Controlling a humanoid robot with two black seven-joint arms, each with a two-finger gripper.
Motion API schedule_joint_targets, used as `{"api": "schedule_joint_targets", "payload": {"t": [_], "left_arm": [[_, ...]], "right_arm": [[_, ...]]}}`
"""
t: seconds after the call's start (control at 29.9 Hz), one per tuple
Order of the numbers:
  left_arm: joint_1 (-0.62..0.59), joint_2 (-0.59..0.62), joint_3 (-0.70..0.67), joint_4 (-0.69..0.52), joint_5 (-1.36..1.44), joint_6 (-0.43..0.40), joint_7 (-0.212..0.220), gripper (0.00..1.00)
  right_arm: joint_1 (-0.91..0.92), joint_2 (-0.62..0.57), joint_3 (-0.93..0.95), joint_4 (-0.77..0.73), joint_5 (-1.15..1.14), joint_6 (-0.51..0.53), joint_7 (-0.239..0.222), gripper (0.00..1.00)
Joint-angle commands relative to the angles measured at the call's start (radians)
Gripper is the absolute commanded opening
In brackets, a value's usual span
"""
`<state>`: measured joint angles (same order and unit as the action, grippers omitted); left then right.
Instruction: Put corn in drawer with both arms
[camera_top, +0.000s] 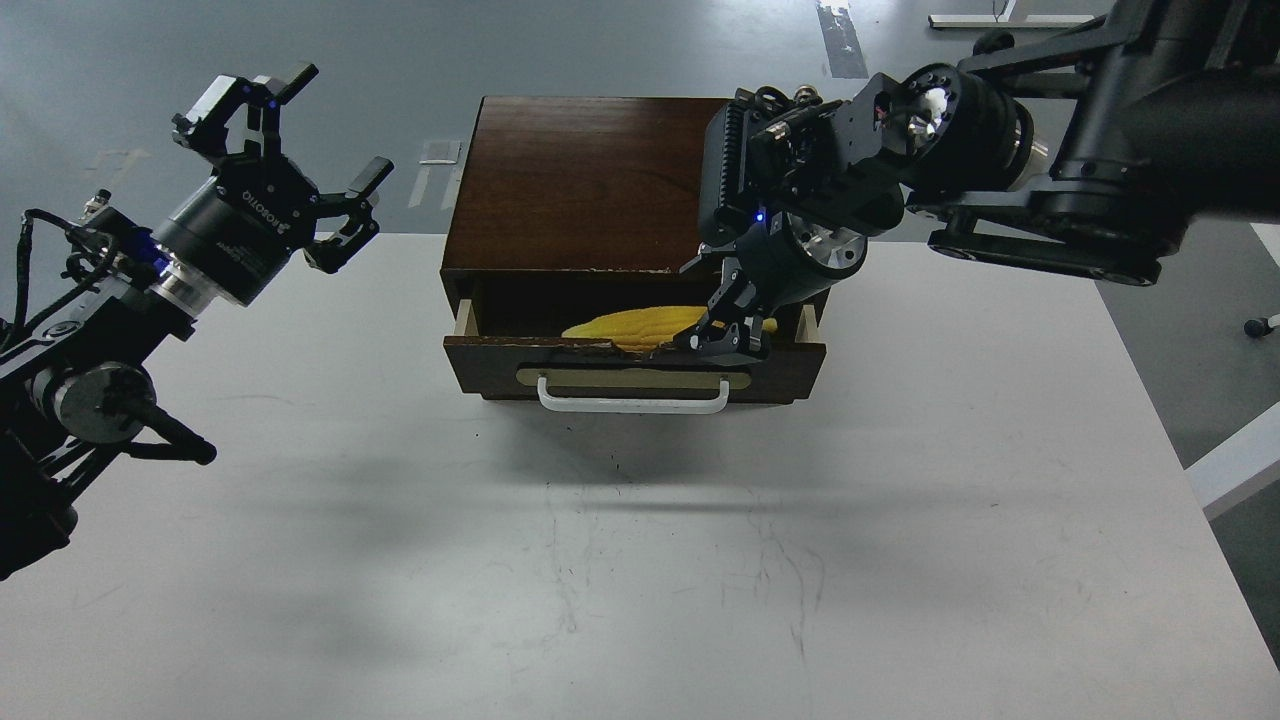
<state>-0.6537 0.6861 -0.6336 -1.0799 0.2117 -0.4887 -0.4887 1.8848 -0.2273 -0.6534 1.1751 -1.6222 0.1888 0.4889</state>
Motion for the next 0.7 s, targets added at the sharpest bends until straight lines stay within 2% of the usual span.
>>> {"api": "schedule_joint_targets", "payload": {"t": [0.0,0.17,0.3,0.43,0.5,0.67], "left_arm": [[-0.001,0.001,-0.002,0.000,0.000,0.000,0.000,0.98],[-0.001,0.003,-0.002,0.000,0.000,0.000,0.000,0.98],[-0.001,0.003,-0.002,0.000,0.000,0.000,0.000,0.98],[0.000,0.001,-0.002,0.000,0.000,0.000,0.000,0.98],[0.000,-0.002,-0.002,0.000,0.000,0.000,0.000,0.98],[0.003,-0.003,0.000,0.000,0.000,0.000,0.000,0.98]], "right_arm": [[0.010,-0.004,0.005,0.001,0.007,0.000,0.000,0.67],[0.059,-0.035,0.037,0.001,0.074,-0.005,0.000,0.70],[0.089,-0.081,0.063,0.000,0.215,-0.003,0.000,0.77],[0.091,-0.164,0.087,-0.005,0.442,0.005,0.000,0.85],[0.070,-0.245,0.092,-0.002,0.638,0.009,0.000,0.88],[-0.048,-0.383,0.135,0.001,0.968,0.009,0.000,0.88]]}}
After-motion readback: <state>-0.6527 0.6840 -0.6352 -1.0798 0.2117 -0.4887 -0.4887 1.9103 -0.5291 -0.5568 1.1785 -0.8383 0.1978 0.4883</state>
